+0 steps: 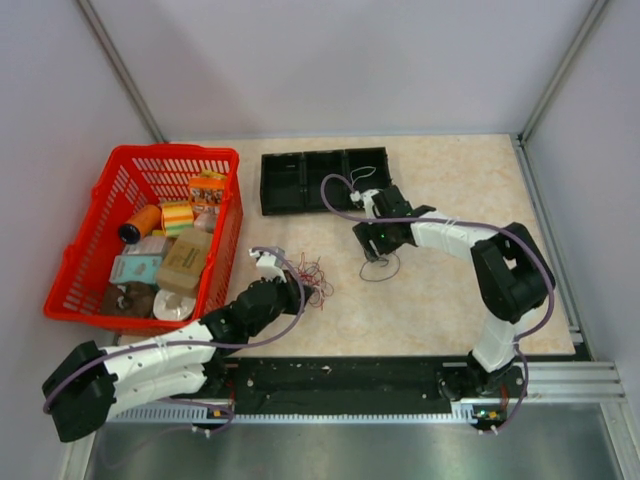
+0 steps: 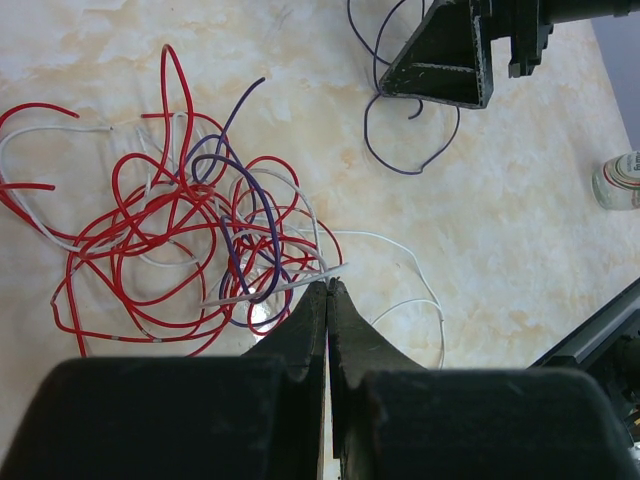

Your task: Untangle the cables

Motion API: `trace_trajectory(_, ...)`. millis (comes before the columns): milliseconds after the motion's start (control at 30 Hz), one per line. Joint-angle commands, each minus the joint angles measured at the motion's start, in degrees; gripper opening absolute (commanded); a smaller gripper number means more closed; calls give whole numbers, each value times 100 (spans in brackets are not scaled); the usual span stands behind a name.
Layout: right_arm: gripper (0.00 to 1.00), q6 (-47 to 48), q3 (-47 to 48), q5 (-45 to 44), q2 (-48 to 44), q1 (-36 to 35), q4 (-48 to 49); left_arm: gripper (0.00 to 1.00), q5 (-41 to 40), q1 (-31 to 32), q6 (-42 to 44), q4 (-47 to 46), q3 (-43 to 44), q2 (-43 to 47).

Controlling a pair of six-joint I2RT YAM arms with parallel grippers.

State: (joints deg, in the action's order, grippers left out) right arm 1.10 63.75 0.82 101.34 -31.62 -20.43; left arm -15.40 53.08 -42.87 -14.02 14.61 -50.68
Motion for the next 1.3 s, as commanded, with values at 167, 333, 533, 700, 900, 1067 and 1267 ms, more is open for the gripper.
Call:
trace_trajectory(167, 70, 514, 411, 201, 509, -133, -453, 0, 54, -8, 77, -426, -187, 242)
trace_trajectory(333, 48, 110, 156, -29, 527, -231, -462, 0, 37, -8, 86, -426, -187, 242)
trace_trajectory(533, 0, -240, -90, -459, 264, -336, -340, 0, 63, -8, 95, -426, -169, 225)
trace_trajectory(700, 0, -601, 138, -556, -385, -363, -103, 0, 55, -8, 86, -409, -152, 198)
trace_trajectory(900, 0, -1367, 357, -416, -1265, -459, 828, 0, 46, 1, 60, -435, -230, 321)
trace_trajectory(1067, 0, -1526, 1129, -364, -1039, -626, 1523, 0, 28, 1, 25, -479, -301, 418)
trace_trajectory(1267, 0, -1183, 3430, -582, 831, -828, 1990, 0, 28, -8, 16, -470, -345, 497)
